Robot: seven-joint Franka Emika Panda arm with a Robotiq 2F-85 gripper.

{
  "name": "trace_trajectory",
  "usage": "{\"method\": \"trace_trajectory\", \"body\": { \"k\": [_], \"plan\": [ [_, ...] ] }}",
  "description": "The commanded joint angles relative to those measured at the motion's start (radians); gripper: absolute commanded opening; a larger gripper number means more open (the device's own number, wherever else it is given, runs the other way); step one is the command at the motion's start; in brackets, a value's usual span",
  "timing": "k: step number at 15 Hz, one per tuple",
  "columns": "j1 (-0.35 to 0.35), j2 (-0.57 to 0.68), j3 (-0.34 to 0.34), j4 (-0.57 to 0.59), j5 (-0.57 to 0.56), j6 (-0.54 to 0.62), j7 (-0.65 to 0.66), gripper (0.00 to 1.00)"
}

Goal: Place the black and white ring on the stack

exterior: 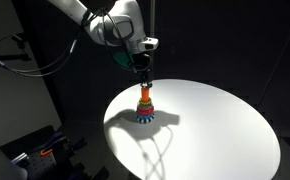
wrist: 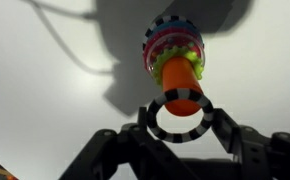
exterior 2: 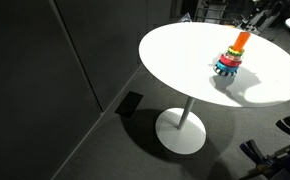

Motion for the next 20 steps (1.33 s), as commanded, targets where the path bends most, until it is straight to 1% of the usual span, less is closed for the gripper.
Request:
{"method": "trace_trajectory", "body": {
  "k": [1,20],
  "plan": [
    [-0.009,-0.001,0.007,-0.009,-0.020,0.018,0.002,0.41],
    [-0.012,0.030,0.008,0.000,0.008,0.022,-0.009,0.41]
  ]
}}
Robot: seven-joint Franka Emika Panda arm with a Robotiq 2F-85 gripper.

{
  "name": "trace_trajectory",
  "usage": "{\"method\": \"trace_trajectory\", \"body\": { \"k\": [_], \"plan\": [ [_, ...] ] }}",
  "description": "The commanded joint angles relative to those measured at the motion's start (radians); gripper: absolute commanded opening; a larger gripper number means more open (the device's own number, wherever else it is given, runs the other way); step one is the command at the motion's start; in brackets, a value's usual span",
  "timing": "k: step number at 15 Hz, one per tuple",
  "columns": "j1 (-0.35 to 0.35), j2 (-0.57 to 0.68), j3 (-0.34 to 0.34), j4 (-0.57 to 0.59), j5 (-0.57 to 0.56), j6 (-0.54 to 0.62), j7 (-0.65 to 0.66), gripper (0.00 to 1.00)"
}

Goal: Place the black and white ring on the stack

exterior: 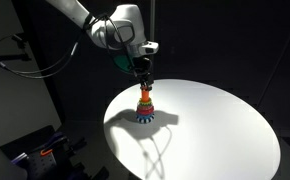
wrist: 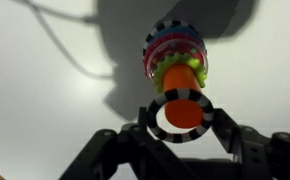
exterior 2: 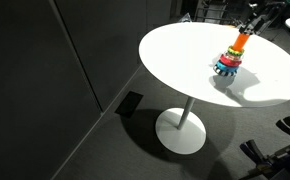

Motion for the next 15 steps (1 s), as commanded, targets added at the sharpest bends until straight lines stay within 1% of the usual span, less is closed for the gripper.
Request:
{"method": "trace_trajectory", "body": {
  "k": [1,15],
  "plan": [
    [-0.010,0.003,0.008,0.002,0.007,0.012,-0.007,0.41],
    [-0.001,0.006,0.015,0.025,-0.012,0.001,0.023,0.41]
  ]
}}
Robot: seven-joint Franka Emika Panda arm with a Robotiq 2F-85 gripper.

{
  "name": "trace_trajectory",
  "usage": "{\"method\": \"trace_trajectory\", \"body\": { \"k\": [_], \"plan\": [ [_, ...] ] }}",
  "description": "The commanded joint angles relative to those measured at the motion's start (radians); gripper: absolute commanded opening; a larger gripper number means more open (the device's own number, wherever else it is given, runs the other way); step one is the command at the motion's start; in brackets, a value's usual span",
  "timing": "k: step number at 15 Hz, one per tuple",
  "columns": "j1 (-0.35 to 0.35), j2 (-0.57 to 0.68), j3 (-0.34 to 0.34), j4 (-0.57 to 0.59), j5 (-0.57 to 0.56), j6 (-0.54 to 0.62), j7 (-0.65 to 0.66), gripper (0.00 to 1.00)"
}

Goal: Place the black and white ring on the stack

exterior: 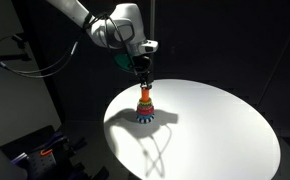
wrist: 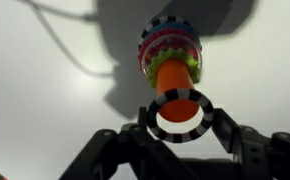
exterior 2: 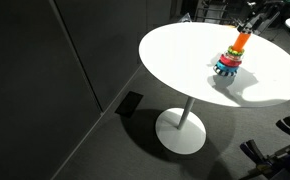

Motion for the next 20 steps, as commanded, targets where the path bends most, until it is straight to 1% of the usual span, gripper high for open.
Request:
{"method": "trace_trajectory", "body": {
  "k": [1,15,16,17,18,19,20],
  "plan": [
    [-0.001,0.007,0.005,0.016,-0.012,0.000,0.021,0.41],
    [-0.002,0.045,0.002,0.022,-0.008,-0.006,0.015,0.41],
    [-0.003,0.045,0.002,0.022,-0.009,-0.009,0.014,0.91],
    [-0.003,0.042,0.002,0.022,-0.007,-0.016,0.009,0.93],
    [-0.004,0.041,0.002,0.022,-0.006,-0.020,0.004,0.98],
    [-0.006,0.037,0.003,0.022,-0.002,-0.030,-0.006,1.00],
    [-0.006,0.039,0.004,0.020,-0.002,-0.031,-0.010,1.00]
  ]
}}
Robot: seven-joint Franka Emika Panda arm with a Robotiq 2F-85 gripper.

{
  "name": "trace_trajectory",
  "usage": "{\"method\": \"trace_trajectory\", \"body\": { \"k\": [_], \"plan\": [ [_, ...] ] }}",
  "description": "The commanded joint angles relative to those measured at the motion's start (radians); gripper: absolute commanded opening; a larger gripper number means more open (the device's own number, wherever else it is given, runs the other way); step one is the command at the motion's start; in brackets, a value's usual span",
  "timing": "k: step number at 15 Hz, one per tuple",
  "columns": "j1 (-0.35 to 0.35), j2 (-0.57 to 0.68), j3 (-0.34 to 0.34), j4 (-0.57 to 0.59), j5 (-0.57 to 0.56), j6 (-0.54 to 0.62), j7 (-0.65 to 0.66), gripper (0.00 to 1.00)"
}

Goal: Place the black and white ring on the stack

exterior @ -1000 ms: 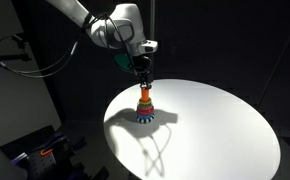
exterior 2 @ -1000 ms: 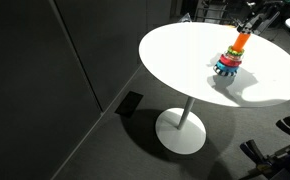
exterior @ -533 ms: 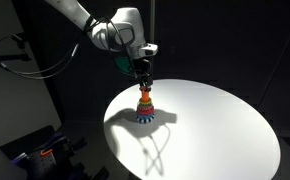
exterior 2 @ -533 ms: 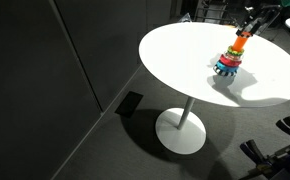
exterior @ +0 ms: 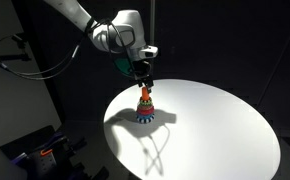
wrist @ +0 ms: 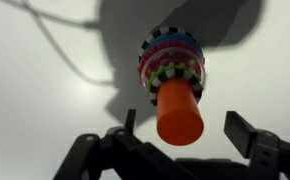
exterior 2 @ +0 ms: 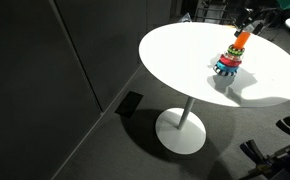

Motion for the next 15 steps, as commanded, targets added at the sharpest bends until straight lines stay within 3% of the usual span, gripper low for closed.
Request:
{"method": "trace_trajectory", "body": {
  "k": [1,15],
  "plan": [
    [-0.007,0.004,0.004,0.018,0.002,-0.034,-0.022,1.00],
    [-0.027,-0.100,0.004,-0.030,0.003,-0.187,-0.176,1.00]
  ]
}}
